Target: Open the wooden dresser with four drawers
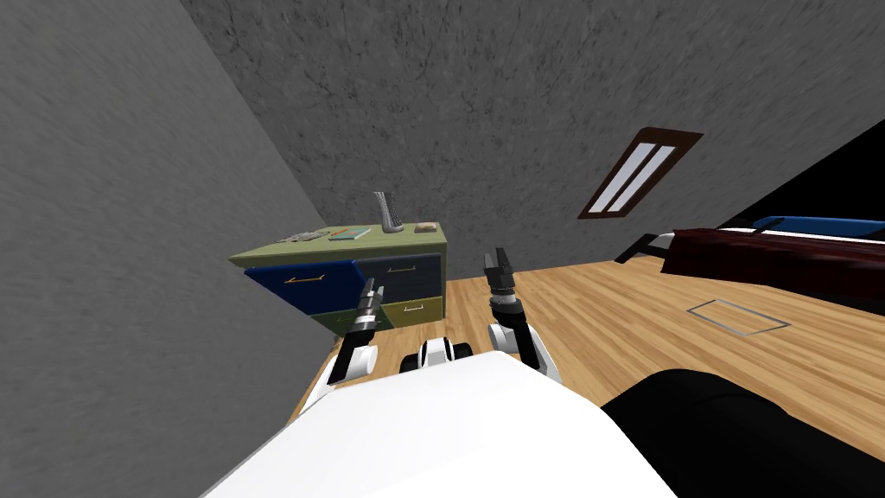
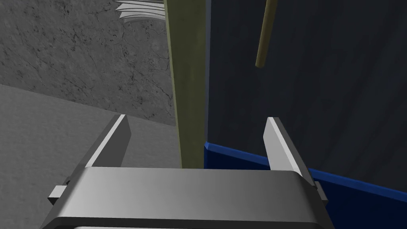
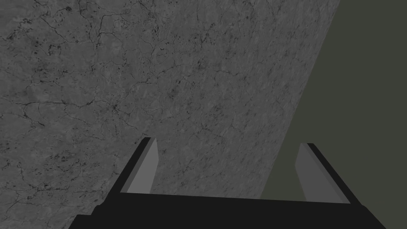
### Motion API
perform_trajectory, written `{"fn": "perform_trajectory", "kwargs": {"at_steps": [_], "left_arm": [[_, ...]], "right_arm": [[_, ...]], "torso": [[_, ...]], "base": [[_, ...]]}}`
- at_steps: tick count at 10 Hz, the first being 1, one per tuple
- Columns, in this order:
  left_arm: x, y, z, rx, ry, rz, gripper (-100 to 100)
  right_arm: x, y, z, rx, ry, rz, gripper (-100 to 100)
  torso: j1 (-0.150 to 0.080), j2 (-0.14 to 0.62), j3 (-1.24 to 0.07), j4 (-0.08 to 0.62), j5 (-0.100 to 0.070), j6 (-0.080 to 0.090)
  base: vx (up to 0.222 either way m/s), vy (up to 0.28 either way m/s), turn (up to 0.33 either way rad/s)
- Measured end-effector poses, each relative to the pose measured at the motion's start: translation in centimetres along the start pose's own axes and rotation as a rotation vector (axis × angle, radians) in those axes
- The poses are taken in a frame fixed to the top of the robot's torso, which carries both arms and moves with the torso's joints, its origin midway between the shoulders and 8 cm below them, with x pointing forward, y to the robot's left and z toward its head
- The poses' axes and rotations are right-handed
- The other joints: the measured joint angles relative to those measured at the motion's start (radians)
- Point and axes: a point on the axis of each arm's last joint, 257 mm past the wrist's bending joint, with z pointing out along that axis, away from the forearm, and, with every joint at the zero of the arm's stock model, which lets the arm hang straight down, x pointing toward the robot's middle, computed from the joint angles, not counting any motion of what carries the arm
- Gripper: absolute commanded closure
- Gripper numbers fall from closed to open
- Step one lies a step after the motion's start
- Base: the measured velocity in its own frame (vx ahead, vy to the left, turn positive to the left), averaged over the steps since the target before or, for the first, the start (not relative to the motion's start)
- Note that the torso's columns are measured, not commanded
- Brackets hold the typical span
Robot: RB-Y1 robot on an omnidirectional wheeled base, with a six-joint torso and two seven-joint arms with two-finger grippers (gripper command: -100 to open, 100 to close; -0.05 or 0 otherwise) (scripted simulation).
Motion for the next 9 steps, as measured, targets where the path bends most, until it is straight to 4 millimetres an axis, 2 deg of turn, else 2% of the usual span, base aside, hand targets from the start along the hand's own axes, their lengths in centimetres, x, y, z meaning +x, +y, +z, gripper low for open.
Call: {"fn": "perform_trajectory", "kwargs": {"at_steps": [2,6,9], "left_arm": [[0.1,1.1,0.2,-0.026,0.002,0.002,-100],[0.2,4.7,0.4,-0.098,0.004,0.004,-100],[0.0,4.0,0.8,-0.100,0.002,0.004,-100]], "right_arm": [[0.0,0.0,0.0,0.000,0.000,0.000,0],[0.0,0.0,0.0,0.000,0.000,0.000,0],[0.0,0.0,0.0,0.000,0.000,0.000,0]], "torso": [[0.001,0.004,0.002,0.001,0.000,0.000],[0.000,-0.005,-0.003,-0.001,0.000,0.000],[0.001,-0.001,-0.001,0.000,0.000,0.000]], "base": [[0.066,0.009,-0.024],[0.101,0.004,-0.032],[0.075,-0.001,-0.008]]}}
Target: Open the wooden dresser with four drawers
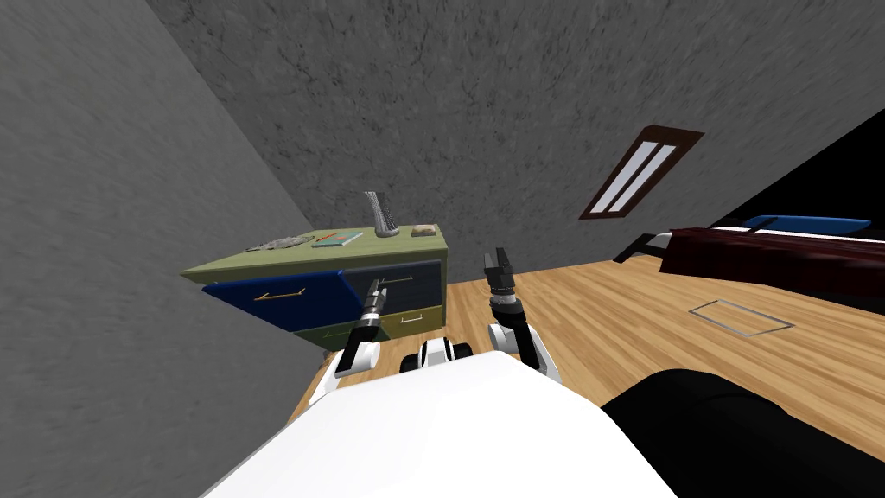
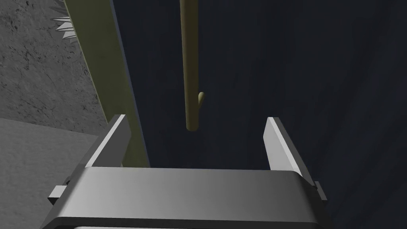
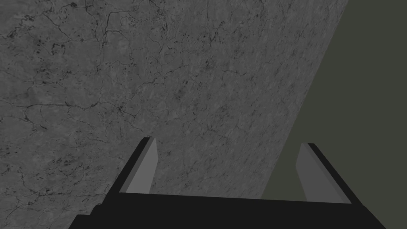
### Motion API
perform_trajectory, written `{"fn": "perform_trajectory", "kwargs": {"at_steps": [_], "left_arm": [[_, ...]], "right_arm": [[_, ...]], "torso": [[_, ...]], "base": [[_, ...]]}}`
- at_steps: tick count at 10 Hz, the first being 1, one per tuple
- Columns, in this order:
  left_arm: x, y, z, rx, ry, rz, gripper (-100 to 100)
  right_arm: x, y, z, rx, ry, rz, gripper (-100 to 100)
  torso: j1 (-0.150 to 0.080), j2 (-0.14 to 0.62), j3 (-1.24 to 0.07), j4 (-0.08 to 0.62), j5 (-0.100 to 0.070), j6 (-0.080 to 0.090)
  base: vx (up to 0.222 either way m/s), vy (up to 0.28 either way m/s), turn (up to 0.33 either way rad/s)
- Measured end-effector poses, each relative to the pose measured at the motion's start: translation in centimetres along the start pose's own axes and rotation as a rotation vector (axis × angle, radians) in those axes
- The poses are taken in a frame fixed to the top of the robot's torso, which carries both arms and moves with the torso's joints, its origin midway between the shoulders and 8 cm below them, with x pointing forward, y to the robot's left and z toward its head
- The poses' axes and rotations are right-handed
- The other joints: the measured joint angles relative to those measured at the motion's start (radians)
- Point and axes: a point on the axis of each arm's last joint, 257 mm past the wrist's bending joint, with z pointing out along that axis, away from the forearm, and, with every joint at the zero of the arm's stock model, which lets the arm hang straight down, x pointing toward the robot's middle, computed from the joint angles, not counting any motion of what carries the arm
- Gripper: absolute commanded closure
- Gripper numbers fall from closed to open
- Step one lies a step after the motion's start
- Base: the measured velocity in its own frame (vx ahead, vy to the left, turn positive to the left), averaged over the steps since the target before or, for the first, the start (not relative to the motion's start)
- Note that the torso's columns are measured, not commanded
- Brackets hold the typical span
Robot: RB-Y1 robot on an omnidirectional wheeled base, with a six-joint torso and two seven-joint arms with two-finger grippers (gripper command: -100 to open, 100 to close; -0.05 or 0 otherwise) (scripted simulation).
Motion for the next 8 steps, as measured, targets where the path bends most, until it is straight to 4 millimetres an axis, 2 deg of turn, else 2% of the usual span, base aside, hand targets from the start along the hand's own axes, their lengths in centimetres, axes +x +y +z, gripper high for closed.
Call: {"fn": "perform_trajectory", "kwargs": {"at_steps": [1,3,6,7,8], "left_arm": [[0.00,0.00,0.03,-0.001,0.000,0.000,100],[0.04,0.36,-0.04,0.002,0.001,0.000,100],[0.15,-0.25,-0.40,0.000,0.008,-0.001,100],[0.21,-0.47,-0.59,-0.001,0.010,-0.001,100],[0.21,-0.47,-0.62,-0.002,0.010,-0.002,-100]], "right_arm": [[0.00,0.00,0.00,0.000,0.000,0.000,0],[0.00,0.00,0.01,0.000,0.000,0.000,0],[0.01,0.00,0.01,0.000,0.000,0.000,0],[0.01,0.00,0.01,0.000,0.000,0.000,0],[0.00,0.00,0.01,0.000,0.000,0.000,0]], "torso": [[0.000,0.002,0.001,0.000,0.000,0.000],[0.001,0.001,0.001,0.000,0.001,0.001],[0.000,0.003,0.002,0.001,0.000,0.000],[0.000,0.001,0.000,0.000,0.000,0.000],[0.000,-0.005,-0.003,-0.001,0.000,0.000]], "base": [[-0.044,0.013,0.019],[-0.073,0.000,0.016],[-0.186,-0.005,0.021],[-0.086,-0.002,0.003],[0.094,-0.055,-0.028]]}}
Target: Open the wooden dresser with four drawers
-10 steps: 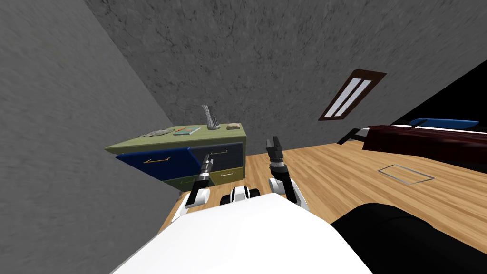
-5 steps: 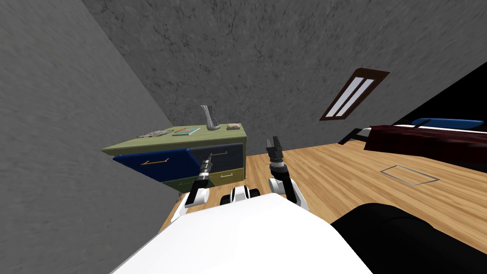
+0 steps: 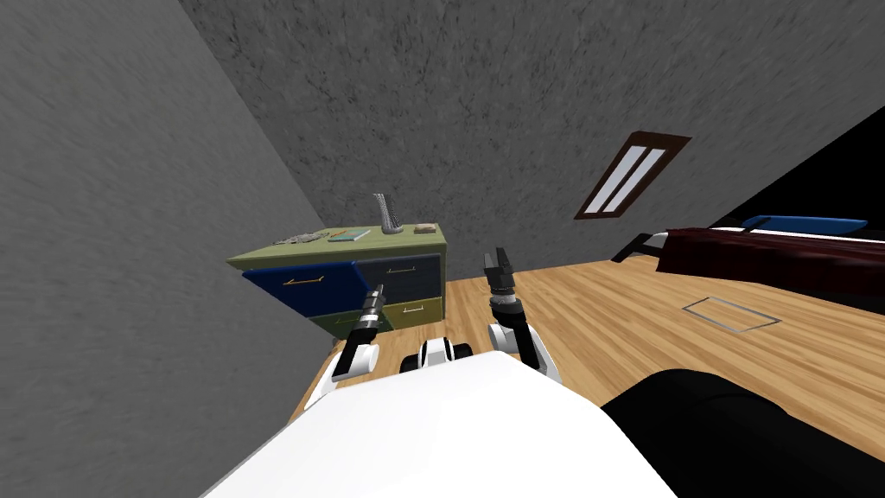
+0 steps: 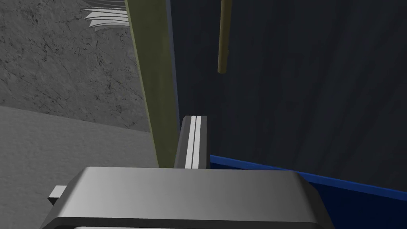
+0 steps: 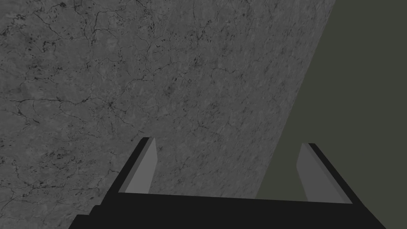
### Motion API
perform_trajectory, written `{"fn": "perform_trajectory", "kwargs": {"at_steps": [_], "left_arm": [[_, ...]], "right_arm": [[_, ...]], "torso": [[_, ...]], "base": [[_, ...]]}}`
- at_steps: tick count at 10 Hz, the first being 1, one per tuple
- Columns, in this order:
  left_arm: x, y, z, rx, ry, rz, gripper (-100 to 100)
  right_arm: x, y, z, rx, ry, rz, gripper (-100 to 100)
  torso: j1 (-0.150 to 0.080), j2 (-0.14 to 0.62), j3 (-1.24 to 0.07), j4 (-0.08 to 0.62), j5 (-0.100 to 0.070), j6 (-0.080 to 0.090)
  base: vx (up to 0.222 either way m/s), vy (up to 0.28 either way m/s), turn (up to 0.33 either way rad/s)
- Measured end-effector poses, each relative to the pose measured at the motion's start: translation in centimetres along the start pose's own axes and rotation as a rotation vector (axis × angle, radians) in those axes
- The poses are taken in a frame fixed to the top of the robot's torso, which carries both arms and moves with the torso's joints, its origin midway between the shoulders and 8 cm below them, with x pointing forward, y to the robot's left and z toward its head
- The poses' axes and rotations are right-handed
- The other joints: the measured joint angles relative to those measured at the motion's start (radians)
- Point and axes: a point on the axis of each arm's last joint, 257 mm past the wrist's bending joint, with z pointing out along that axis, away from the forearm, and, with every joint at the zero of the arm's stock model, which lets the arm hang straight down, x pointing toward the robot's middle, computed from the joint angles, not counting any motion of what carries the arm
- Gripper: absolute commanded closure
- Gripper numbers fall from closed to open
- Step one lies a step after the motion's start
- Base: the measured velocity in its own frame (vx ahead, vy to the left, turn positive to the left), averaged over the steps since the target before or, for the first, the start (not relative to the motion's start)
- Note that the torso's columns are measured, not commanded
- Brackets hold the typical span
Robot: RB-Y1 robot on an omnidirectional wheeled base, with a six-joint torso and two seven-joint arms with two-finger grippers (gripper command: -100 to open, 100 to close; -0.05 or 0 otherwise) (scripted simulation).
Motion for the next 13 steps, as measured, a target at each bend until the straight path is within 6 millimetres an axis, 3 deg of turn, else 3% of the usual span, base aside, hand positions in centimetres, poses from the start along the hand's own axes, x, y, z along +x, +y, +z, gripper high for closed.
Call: {"fn": "perform_trajectory", "kwargs": {"at_steps": [4,6,7,13], "left_arm": [[0.0,0.2,0.5,-0.006,-0.004,0.001,-100],[-0.2,-0.7,0.8,-0.004,-0.005,0.004,-100],[-0.2,-0.8,0.8,-0.006,-0.005,0.004,100],[0.0,-1.3,0.2,-0.004,0.004,0.004,100]], "right_arm": [[0.0,0.0,0.0,0.000,0.000,0.000,0],[0.0,0.0,0.0,0.000,0.000,0.000,0],[0.0,0.0,0.0,0.000,0.000,0.000,0],[0.0,0.0,0.0,0.000,0.000,0.000,0]], "torso": [[0.002,0.009,0.005,0.002,0.000,0.000],[0.002,0.008,0.005,0.002,0.001,0.000],[0.001,0.008,0.005,0.002,0.000,0.000],[-0.001,0.007,0.004,0.002,0.000,0.000]], "base": [[0.126,-0.062,-0.012],[0.083,-0.009,-0.007],[-0.052,0.018,0.016],[-0.141,-0.003,0.016]]}}
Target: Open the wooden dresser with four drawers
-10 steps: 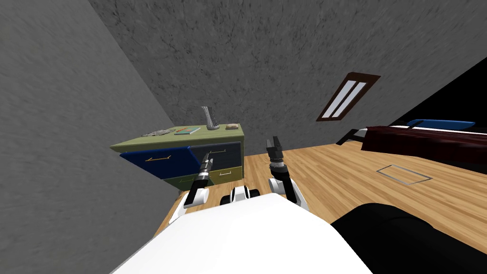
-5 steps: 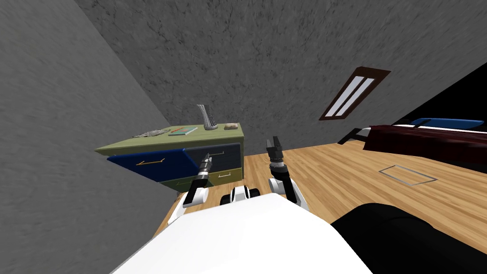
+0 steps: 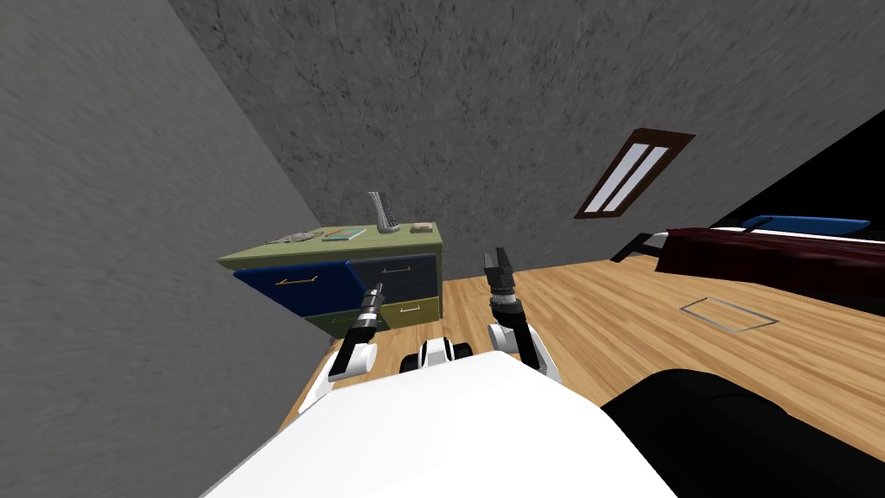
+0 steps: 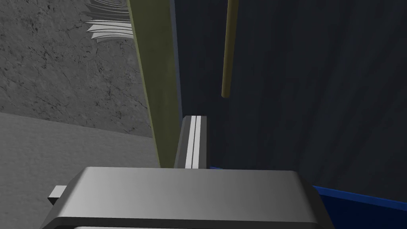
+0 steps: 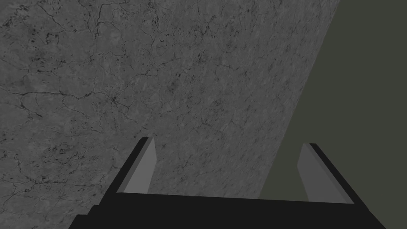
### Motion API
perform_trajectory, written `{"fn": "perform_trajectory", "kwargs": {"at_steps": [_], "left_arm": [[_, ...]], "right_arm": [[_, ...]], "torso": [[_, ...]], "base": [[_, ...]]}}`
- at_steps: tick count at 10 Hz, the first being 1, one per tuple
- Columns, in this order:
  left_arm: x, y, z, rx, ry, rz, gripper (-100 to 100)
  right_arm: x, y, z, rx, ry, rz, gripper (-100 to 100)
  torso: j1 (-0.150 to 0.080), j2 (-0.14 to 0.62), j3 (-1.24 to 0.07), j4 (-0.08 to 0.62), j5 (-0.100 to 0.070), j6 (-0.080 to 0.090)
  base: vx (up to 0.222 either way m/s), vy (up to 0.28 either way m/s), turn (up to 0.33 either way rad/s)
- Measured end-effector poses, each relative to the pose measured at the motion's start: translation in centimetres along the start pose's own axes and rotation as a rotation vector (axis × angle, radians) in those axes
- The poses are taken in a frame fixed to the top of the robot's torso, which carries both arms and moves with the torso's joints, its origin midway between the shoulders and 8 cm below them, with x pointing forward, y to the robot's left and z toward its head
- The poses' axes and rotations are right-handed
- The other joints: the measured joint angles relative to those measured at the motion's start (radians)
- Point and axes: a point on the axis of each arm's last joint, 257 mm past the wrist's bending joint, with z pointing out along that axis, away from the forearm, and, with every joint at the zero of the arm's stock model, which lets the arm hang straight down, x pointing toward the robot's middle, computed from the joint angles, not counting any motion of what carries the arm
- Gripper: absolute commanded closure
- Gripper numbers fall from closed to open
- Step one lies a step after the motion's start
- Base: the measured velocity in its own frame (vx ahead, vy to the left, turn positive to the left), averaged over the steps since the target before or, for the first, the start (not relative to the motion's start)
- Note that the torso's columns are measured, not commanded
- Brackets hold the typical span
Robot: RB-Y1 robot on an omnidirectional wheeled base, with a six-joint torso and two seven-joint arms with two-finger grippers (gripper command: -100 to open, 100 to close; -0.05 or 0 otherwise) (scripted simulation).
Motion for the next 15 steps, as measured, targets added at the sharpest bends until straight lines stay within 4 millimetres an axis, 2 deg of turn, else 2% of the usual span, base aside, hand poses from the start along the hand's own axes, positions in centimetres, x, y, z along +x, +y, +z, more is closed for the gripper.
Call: {"fn": "perform_trajectory", "kwargs": {"at_steps": [1,5,7,8,13,14,15], "left_arm": [[0.0,0.0,0.0,-0.001,0.000,0.000,-100],[-0.3,1.1,0.4,-0.015,-0.008,-0.002,-100],[-0.4,0.6,0.6,-0.012,-0.008,-0.003,-100],[-0.4,0.6,0.7,-0.013,-0.009,-0.003,100],[-0.3,0.1,0.1,-0.014,-0.001,-0.005,100],[-0.3,0.1,0.0,-0.015,-0.001,-0.005,-100],[-0.2,0.4,0.2,-0.018,-0.002,-0.004,-100]], "right_arm": [[0.0,0.0,0.0,0.000,0.000,0.000,0],[0.0,0.0,0.0,0.000,0.000,-0.001,0],[0.0,0.0,0.0,0.000,0.000,0.000,0],[0.0,0.0,0.0,0.000,0.000,0.000,0],[0.0,0.0,0.0,0.000,0.000,0.000,0],[0.0,0.0,0.0,0.000,0.000,0.000,0],[0.0,0.0,0.0,0.000,0.000,0.000,0]], "torso": [[0.001,-0.007,-0.004,-0.002,0.000,0.000],[-0.001,-0.003,-0.002,-0.001,0.000,0.000],[-0.001,0.004,0.003,0.001,0.000,0.000],[0.000,0.004,0.002,0.001,0.000,0.000],[0.000,0.000,0.000,0.000,0.000,0.000],[0.000,-0.007,-0.004,-0.002,0.000,0.000],[-0.002,-0.014,-0.008,-0.004,0.000,0.000]], "base": [[0.073,0.045,-0.031],[0.150,0.044,-0.014],[0.078,0.016,-0.007],[0.010,0.002,0.001],[-0.153,-0.005,0.018],[0.062,-0.049,-0.039],[0.140,-0.059,-0.024]]}}
